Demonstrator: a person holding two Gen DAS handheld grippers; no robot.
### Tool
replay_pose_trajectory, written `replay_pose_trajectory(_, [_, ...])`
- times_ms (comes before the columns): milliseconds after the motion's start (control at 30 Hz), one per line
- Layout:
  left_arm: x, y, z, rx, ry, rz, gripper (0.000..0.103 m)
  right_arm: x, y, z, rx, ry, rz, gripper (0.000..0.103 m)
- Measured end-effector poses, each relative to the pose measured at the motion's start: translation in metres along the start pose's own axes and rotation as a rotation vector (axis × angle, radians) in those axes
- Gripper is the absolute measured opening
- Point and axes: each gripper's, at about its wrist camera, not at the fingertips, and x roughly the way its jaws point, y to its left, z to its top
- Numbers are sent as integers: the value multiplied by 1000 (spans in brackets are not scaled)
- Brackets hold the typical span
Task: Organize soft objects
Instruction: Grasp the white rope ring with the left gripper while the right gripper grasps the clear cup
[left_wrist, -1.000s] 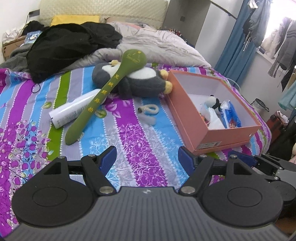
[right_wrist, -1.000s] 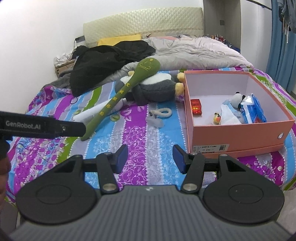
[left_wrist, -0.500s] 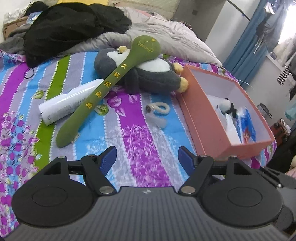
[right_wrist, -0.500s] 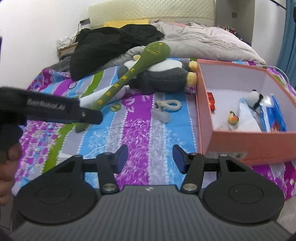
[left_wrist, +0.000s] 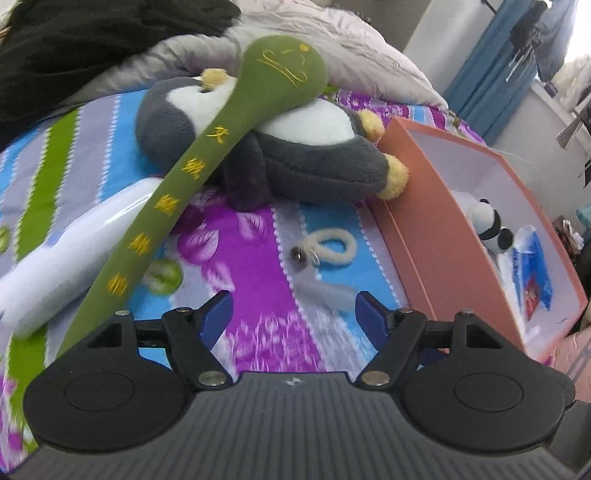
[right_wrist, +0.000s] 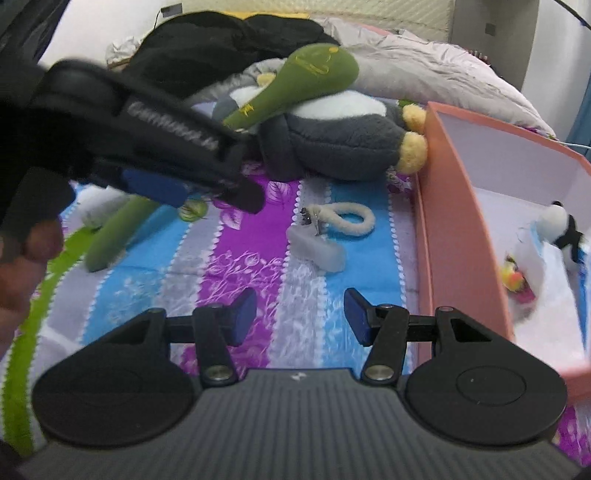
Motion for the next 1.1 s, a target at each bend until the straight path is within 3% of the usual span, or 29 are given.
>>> replay_pose_trajectory(233, [64, 3, 26, 77, 68, -27, 76, 49, -7, 11, -40, 25, -12, 55])
replay_pose_trajectory(433, [106, 6, 45, 63, 107, -81, 75, 77, -13, 17, -68, 29, -15, 55])
replay_pose_trajectory(633, [138, -6, 53, 133, 157, -98, 58, 89, -16, 18, -99, 16, 18, 55])
replay_pose_trajectory(767, [144, -11, 54, 163, 167, -101, 35, 87, -16, 17, -122, 17, 23, 47])
replay_pose_trajectory(1100, [123, -6, 43, 121, 139, -68, 30, 70, -16, 13, -128, 29, 2, 28])
